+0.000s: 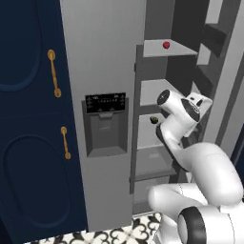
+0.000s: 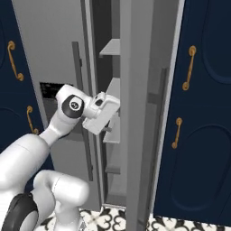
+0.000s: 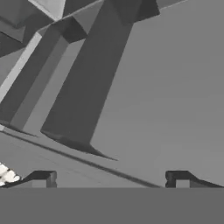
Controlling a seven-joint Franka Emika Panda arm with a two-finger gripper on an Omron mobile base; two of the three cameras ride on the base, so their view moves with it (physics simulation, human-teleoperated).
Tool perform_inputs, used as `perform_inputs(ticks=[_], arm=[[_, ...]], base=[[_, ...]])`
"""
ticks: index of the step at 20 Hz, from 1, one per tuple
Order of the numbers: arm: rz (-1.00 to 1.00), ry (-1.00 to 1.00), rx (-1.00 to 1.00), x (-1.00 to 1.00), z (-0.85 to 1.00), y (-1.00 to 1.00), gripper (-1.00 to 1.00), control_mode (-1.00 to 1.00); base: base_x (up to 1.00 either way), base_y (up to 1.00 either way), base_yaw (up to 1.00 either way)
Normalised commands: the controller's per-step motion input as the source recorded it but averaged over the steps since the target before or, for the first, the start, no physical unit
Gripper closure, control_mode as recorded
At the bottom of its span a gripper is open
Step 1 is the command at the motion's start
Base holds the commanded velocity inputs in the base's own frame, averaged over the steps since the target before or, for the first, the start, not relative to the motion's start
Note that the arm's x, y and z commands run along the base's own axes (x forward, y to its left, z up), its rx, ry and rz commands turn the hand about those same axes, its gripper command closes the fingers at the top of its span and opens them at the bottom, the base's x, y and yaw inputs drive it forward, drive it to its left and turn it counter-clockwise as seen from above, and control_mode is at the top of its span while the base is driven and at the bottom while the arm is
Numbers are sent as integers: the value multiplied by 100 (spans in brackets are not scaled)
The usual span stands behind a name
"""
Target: Take the strawberry from the fridge and place it on top of the pancake, located on the dining counter.
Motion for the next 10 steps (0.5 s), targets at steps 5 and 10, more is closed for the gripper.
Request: perform_inputs(ticks=[5, 10], arm=[[-13, 25, -13, -21, 0, -92, -100, -100], [-10, 10, -2, -10, 0, -96, -100, -100]], base=[[0, 0, 0], [0, 0, 0]])
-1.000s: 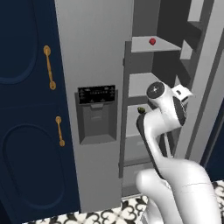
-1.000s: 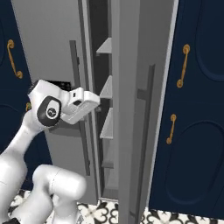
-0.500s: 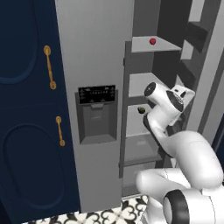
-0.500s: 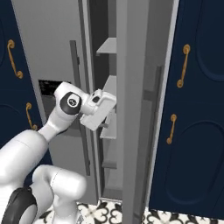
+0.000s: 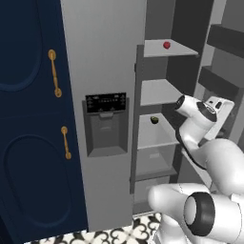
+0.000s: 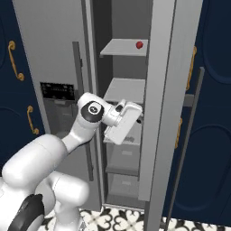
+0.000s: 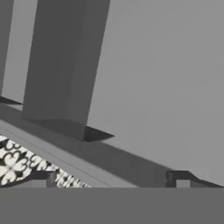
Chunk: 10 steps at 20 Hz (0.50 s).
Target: Take the strawberry from the fridge and place it on top of the pancake, located on the dining counter.
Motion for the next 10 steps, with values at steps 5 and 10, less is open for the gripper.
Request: perform_inputs(ticks=[5, 10], arm=[[0, -1, 12, -5, 11, -14, -100, -100], [0, 0, 13, -17, 53, 61, -100, -100]], base=[[0, 0, 0], [0, 0, 0]])
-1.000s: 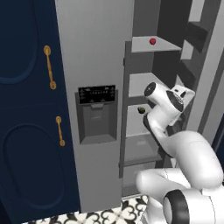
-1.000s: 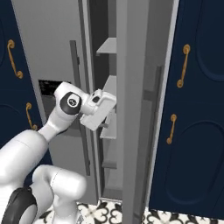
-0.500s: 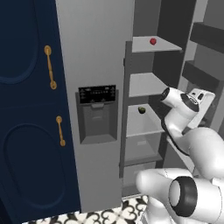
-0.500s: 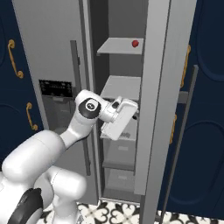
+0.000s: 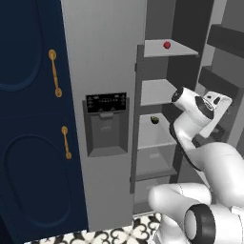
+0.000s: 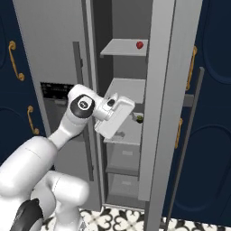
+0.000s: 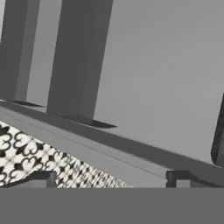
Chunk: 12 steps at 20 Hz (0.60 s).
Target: Take the strawberry from the fridge and place it on top of the pancake, located on the dining counter.
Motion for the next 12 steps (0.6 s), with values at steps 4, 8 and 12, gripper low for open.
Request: perform_inputs(ticks=[4, 8, 12], arm=[[0, 0, 31, -11, 3, 89, -100, -100], [0, -6, 51, -26, -24, 89, -100, -100], [0, -10, 71, -37, -51, 76, -100, -100]], base=[[0, 0, 0], [0, 0, 0], [0, 0, 0]])
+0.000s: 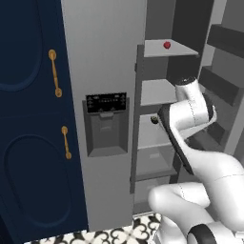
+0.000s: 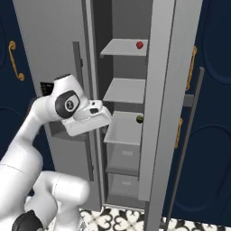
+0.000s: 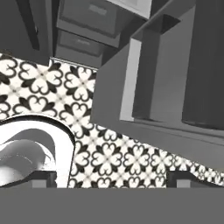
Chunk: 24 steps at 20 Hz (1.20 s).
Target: Take the strawberry from the fridge and place it on top of the pancake, located on the dining counter.
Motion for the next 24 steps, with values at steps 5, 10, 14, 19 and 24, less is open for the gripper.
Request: perform_inputs(ticks=[5, 10, 14, 19, 24], arm=[[0, -27, 53, -31, 0, 32, -100, -100], [-6, -25, 26, -29, 16, 19, -100, -100], [-16, -20, 11, -49, 3, 46, -100, -100], [-28, 4, -6, -14, 4, 51, -100, -100], [-12, 9, -3, -1, -17, 5, -100, -100]], base=[[0, 0, 0], [0, 0, 0], [0, 0, 0], [0, 0, 0], [0, 0, 0]])
